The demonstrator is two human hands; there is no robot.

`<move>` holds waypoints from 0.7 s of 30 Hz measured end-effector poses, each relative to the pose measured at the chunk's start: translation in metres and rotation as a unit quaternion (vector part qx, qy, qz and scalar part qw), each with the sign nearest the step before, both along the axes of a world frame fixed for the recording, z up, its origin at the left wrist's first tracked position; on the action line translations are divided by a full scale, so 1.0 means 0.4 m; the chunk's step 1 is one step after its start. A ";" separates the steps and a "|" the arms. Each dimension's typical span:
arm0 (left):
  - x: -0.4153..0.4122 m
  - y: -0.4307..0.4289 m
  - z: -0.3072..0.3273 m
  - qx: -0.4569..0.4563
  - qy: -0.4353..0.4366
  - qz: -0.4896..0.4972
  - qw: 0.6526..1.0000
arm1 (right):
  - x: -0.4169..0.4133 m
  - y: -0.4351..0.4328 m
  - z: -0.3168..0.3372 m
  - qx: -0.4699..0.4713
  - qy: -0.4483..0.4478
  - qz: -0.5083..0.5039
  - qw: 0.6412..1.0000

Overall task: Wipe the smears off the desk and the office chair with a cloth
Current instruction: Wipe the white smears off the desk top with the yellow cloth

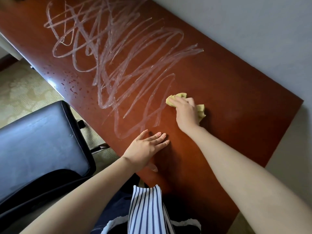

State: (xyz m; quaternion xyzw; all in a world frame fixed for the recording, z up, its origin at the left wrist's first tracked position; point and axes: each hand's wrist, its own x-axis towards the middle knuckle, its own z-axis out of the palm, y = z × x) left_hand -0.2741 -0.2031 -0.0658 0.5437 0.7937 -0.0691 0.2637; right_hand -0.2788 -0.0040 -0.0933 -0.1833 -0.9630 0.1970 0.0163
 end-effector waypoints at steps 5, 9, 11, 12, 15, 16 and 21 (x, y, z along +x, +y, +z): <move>-0.001 -0.006 0.000 0.010 -0.002 -0.006 1.000 | 0.121 -0.053 -0.003 -0.005 0.039 0.077 0.996; -0.008 0.006 0.013 0.041 0.011 -0.016 0.999 | 0.233 -0.049 0.013 -0.002 0.053 0.116 0.992; -0.011 0.027 0.029 0.072 0.023 -0.017 0.997 | 0.287 -0.033 0.020 0.009 0.078 0.129 0.989; -0.014 0.035 0.037 0.095 0.035 -0.014 0.995 | 0.311 -0.023 0.019 0.018 0.088 0.137 0.987; -0.019 0.087 0.045 0.190 0.097 -0.013 0.977 | 0.381 0.024 0.015 0.051 0.105 0.138 0.984; -0.020 0.107 0.049 0.196 0.099 -0.006 0.976 | 0.399 0.042 0.013 0.067 0.108 0.135 0.983; -0.028 0.214 0.022 0.088 0.054 0.042 0.994 | 0.437 0.162 0.000 0.092 0.100 0.035 0.990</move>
